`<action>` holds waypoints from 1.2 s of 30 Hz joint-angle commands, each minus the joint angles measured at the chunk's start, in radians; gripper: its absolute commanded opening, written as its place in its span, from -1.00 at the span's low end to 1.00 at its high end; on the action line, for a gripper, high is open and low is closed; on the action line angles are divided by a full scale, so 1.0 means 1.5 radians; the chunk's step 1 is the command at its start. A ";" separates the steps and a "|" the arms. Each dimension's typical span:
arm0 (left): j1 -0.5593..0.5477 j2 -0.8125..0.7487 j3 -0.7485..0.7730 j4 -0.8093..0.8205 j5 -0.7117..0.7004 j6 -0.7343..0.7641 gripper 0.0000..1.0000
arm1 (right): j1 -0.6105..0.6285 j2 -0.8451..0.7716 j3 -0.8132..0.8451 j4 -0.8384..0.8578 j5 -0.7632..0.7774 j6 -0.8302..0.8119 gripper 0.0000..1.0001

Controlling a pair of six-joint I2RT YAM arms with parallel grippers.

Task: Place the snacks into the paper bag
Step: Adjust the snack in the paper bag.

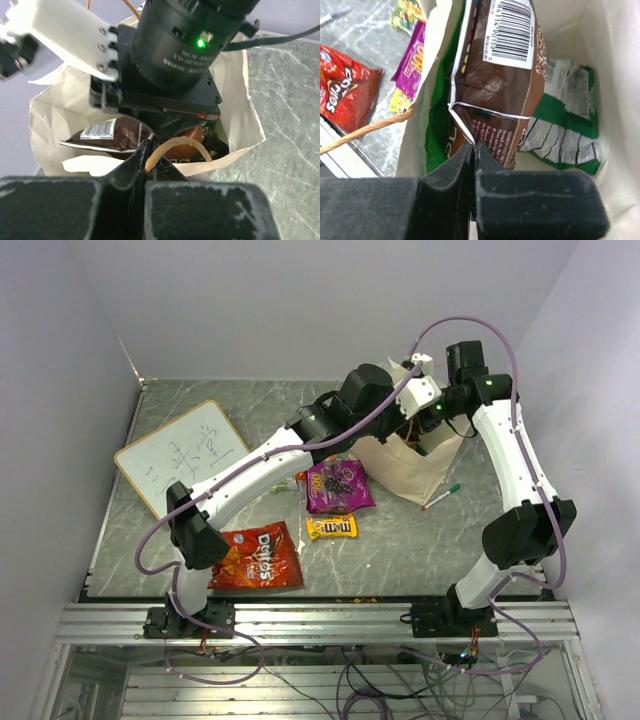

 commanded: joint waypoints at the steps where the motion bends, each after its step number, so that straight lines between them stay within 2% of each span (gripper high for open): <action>1: 0.003 -0.023 -0.009 0.022 -0.007 0.003 -0.86 | 0.010 -0.007 -0.041 -0.060 0.054 -0.014 -1.00; 10: 0.005 -0.022 -0.008 0.023 -0.009 0.003 -0.86 | 0.012 0.019 -0.063 -0.053 0.081 -0.007 -0.99; 20: 0.005 -0.021 -0.010 0.025 -0.009 0.002 -0.86 | 0.043 0.032 -0.084 -0.036 0.049 -0.004 -0.64; 25: 0.005 -0.021 -0.011 0.025 -0.007 0.002 -0.86 | 0.047 0.034 -0.057 -0.042 0.054 -0.021 -0.39; 32: 0.005 -0.032 -0.026 0.029 -0.008 0.004 -0.86 | 0.043 -0.012 0.057 -0.024 0.122 -0.017 0.18; 36: 0.005 -0.032 -0.025 0.028 -0.008 0.005 -0.86 | 0.043 -0.044 0.064 -0.001 0.161 -0.014 0.28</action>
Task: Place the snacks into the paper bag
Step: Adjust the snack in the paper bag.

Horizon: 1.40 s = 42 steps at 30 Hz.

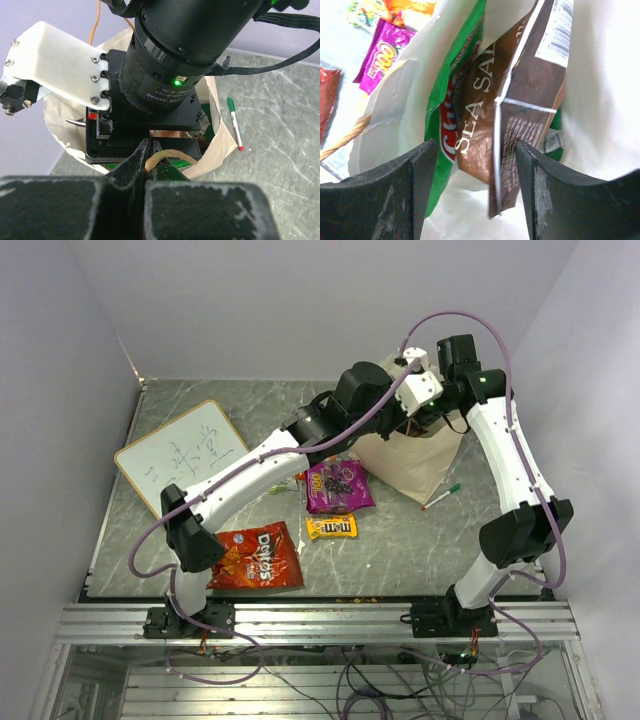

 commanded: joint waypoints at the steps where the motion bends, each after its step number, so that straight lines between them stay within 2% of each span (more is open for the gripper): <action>1: 0.006 -0.015 -0.010 -0.012 -0.014 0.003 -0.87 | -0.001 -0.068 0.028 0.028 0.050 0.003 0.29; 10: 0.008 -0.014 -0.013 -0.014 -0.009 0.003 -0.86 | -0.007 -0.146 -0.020 0.111 0.175 0.014 0.31; 18: 0.008 -0.029 -0.048 -0.007 0.015 -0.007 -0.86 | -0.009 -0.119 -0.040 0.148 0.217 0.037 0.29; 24: 0.007 -0.047 -0.088 0.007 0.022 -0.013 -0.86 | -0.008 -0.117 -0.058 0.162 0.200 0.023 0.26; 27: 0.008 -0.050 -0.101 0.011 0.021 -0.011 -0.86 | -0.011 -0.130 -0.057 0.164 0.159 0.031 0.26; 30: 0.007 -0.049 -0.094 0.007 0.019 -0.009 -0.86 | -0.015 -0.143 -0.029 0.158 0.109 0.044 0.25; 34: 0.008 -0.050 -0.077 -0.003 0.014 -0.005 -0.86 | -0.023 -0.187 -0.036 0.170 0.117 0.050 0.26; 42: 0.008 -0.051 -0.057 -0.013 0.007 0.004 -0.86 | -0.120 -0.297 -0.118 0.172 0.135 0.042 0.25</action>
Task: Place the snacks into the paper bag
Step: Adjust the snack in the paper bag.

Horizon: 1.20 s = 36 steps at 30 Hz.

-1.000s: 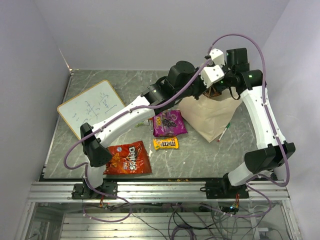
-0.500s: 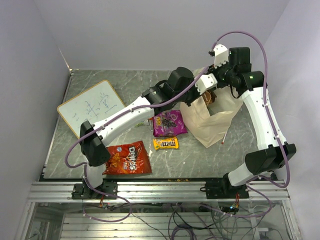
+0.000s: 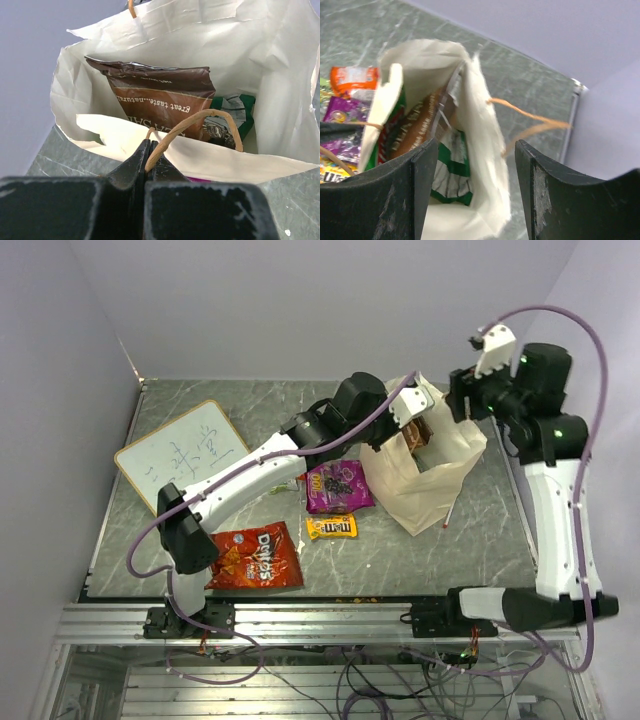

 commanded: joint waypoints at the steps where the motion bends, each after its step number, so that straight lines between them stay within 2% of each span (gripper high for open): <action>1: 0.001 -0.025 0.026 -0.006 -0.013 0.007 -0.86 | -0.066 -0.061 -0.058 0.014 0.022 0.003 0.25; 7: 0.001 -0.025 0.027 -0.007 -0.008 0.009 -0.86 | -0.106 -0.077 -0.138 0.017 0.083 -0.011 0.27; 14: 0.001 -0.024 0.023 -0.001 -0.004 0.003 -0.86 | -0.107 -0.014 -0.157 0.034 0.066 -0.019 0.23; 15: 0.001 -0.024 0.021 -0.001 -0.002 0.002 -0.86 | -0.107 -0.004 -0.156 0.038 0.065 -0.022 0.15; 24: 0.002 -0.028 0.017 0.004 -0.033 0.035 -0.86 | -0.107 0.095 -0.086 0.035 -0.037 -0.018 -1.00; 31: 0.014 -0.028 0.033 -0.008 -0.031 0.049 -0.86 | -0.118 0.170 0.019 0.069 -0.026 0.022 -1.00; 36: 0.025 -0.026 0.028 -0.024 -0.023 0.055 -0.82 | -0.125 0.165 -0.019 0.089 -0.062 0.045 -1.00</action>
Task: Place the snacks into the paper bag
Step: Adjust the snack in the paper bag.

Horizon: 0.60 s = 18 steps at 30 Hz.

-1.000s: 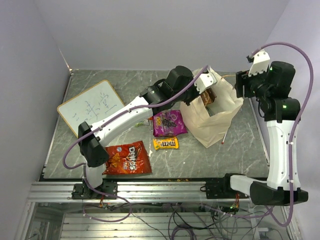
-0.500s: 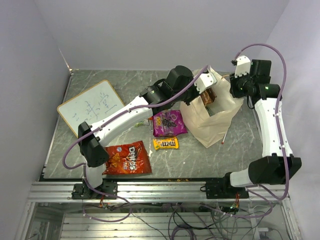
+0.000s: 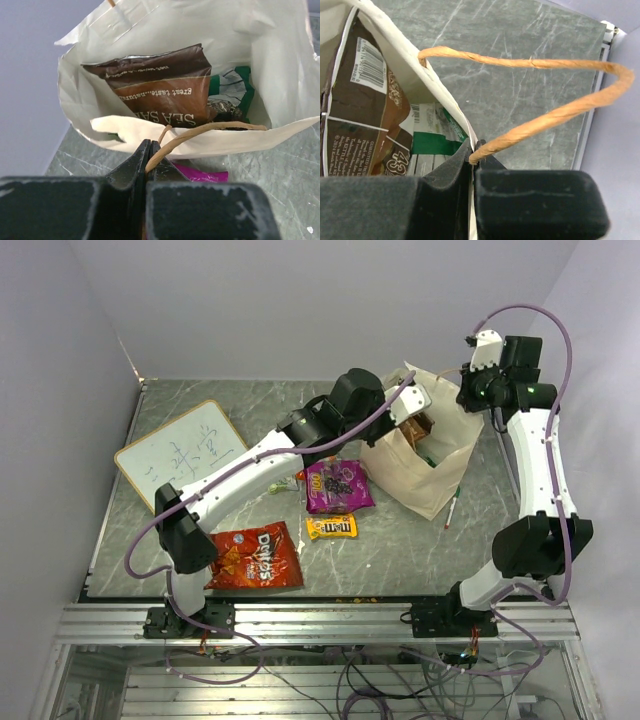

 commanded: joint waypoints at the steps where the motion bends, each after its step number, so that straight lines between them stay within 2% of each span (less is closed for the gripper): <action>1: 0.017 -0.021 0.015 -0.013 0.000 0.015 -0.80 | -0.010 -0.023 -0.028 0.053 -0.039 0.030 -1.00; 6: 0.017 -0.017 0.035 -0.061 0.030 0.032 -0.52 | -0.010 -0.055 -0.074 0.057 -0.075 0.034 -1.00; 10: 0.017 -0.025 0.066 -0.139 0.032 0.040 0.20 | -0.009 -0.066 -0.070 0.053 -0.110 0.040 -1.00; 12: 0.022 -0.033 0.077 -0.190 0.033 0.051 0.82 | -0.009 -0.067 -0.064 0.050 -0.117 0.040 -1.00; 13: 0.029 -0.041 0.078 -0.214 0.039 0.054 0.97 | -0.009 -0.068 -0.063 0.049 -0.118 0.039 -1.00; 15: 0.051 -0.064 0.060 -0.257 0.064 0.055 1.00 | -0.009 -0.069 -0.064 0.051 -0.119 0.037 -1.00; 18: 0.118 -0.133 -0.027 -0.279 0.124 0.057 0.99 | -0.009 -0.070 -0.066 0.052 -0.122 0.034 -1.00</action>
